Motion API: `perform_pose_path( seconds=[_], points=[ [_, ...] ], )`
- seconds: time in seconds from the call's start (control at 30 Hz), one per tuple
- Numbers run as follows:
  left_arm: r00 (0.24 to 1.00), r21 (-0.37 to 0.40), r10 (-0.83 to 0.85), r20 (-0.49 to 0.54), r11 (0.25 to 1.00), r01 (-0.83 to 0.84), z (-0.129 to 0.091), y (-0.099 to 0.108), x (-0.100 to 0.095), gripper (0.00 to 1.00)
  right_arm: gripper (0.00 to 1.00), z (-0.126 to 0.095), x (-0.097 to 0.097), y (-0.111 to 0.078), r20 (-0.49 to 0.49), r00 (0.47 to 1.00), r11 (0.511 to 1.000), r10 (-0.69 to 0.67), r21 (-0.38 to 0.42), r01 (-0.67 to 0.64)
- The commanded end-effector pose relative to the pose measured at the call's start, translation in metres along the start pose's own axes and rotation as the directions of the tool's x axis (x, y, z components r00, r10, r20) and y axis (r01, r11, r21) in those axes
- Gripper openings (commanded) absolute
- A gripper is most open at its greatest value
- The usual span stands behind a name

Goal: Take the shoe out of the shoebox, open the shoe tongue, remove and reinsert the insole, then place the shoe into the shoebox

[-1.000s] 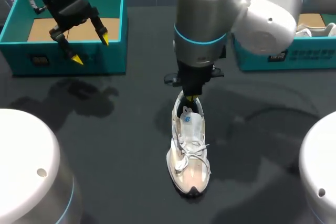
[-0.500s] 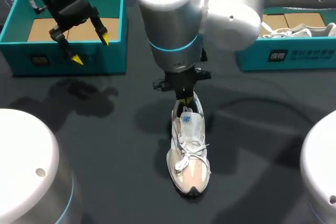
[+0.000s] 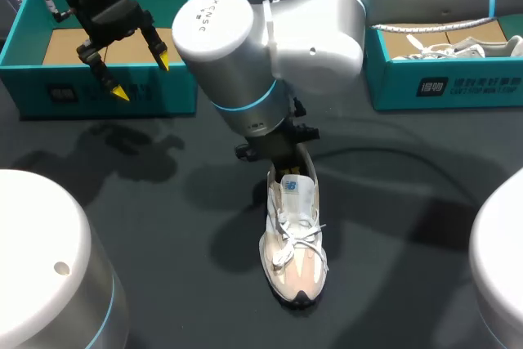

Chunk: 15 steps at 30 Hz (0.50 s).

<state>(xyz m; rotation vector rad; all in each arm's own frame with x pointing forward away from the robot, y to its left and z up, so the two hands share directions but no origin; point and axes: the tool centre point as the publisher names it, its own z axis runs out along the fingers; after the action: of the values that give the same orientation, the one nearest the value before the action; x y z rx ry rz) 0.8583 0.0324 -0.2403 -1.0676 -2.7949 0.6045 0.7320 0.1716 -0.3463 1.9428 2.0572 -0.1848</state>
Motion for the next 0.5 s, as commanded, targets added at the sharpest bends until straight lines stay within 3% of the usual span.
perform_pose_path(
  seconds=[0.03, 0.23, 0.5],
  points=[
    [1.000, -0.003, 0.000, 0.000, 1.000, 0.000, 0.000, 0.000, 0.001, 1.00, 0.00, 0.018, 0.007, 0.000, 0.025, 1.000, 1.000, 0.000, 0.023, -0.001],
    [1.000, -0.003, 0.000, 0.000, 1.000, 0.000, 0.000, 0.000, 0.001, 1.00, 0.00, 0.027, 0.012, -0.003, 0.008, 1.000, 0.999, -0.005, 0.034, 0.004],
    [1.000, -0.003, 0.000, 0.000, 1.000, 0.000, 0.000, 0.000, 0.001, 1.00, 0.00, 0.003, -0.001, -0.011, 0.160, 0.987, 0.998, 0.029, 0.046, -0.037]
  ],
)
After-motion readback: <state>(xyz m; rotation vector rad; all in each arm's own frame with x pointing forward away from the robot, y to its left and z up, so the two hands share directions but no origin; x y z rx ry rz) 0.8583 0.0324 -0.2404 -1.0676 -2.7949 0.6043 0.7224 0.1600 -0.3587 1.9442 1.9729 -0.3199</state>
